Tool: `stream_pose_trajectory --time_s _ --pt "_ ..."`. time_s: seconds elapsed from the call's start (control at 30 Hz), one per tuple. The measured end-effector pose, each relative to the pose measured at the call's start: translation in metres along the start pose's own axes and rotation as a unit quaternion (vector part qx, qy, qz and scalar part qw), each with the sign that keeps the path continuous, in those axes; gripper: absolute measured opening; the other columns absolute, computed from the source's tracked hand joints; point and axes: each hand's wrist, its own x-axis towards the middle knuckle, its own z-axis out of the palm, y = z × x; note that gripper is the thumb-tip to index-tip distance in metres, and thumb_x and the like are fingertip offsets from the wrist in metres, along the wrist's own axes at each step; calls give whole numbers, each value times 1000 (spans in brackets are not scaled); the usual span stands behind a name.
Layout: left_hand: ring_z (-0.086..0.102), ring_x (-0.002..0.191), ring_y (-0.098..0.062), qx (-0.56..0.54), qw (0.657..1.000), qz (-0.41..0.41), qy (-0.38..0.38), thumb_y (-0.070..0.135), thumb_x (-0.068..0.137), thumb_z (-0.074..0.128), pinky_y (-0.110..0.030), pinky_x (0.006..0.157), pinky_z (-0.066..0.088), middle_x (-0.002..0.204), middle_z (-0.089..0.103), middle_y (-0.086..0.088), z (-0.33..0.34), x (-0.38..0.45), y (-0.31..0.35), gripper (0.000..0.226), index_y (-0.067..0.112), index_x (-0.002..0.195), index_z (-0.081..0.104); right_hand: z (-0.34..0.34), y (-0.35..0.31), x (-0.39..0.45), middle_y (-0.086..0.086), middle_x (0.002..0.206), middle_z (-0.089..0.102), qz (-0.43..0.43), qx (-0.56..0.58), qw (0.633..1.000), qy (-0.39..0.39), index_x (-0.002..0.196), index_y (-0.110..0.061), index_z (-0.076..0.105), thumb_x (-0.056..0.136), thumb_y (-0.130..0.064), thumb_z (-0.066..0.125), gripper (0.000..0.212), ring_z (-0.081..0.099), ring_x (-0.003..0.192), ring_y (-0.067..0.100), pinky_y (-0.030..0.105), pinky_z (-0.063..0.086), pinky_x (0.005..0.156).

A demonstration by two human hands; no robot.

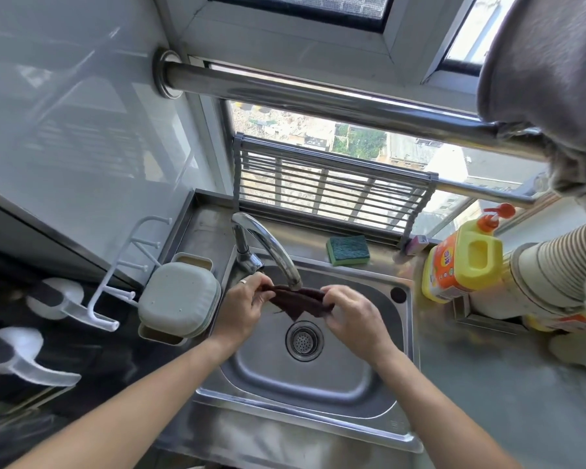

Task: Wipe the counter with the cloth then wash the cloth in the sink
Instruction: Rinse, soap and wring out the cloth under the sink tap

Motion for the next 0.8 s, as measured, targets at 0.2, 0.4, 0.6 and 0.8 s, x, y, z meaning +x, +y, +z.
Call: stream_pose_trajectory --time_s 0.2,0.4,0.6,0.8 --pt "66 85 -6 18 998 26 -46 15 78 82 -33 80 54 90 70 13 4 0 -5 17 21 90 71 -5 -1 7 -6 98 63 68 -108 987 -98 82 -24 65 77 -22 70 8 61 92 23 35 52 76" --pt "66 82 -1 11 999 11 -51 21 75 86 -22 77 53 87 72 14 9 -3 -5 17 22 87 74 -4 -7 8 -4 97 62 90 -94 975 -181 86 -23 63 78 -27 69 10 57 97 21 33 48 75" --pt "66 90 3 -21 997 -32 -71 15 83 79 -11 81 47 95 72 16 8 1 -8 15 21 93 70 -11 -6 13 -7 88 65 112 -26 972 -205 78 -27 53 75 -26 65 13 62 89 23 37 52 74" --pt "51 69 -1 -155 969 -138 -136 33 98 59 -24 74 43 74 57 11 10 6 2 15 20 90 57 -25 -6 18 -4 70 61 241 200 945 -97 87 -24 51 92 -23 59 9 50 64 10 30 43 66"
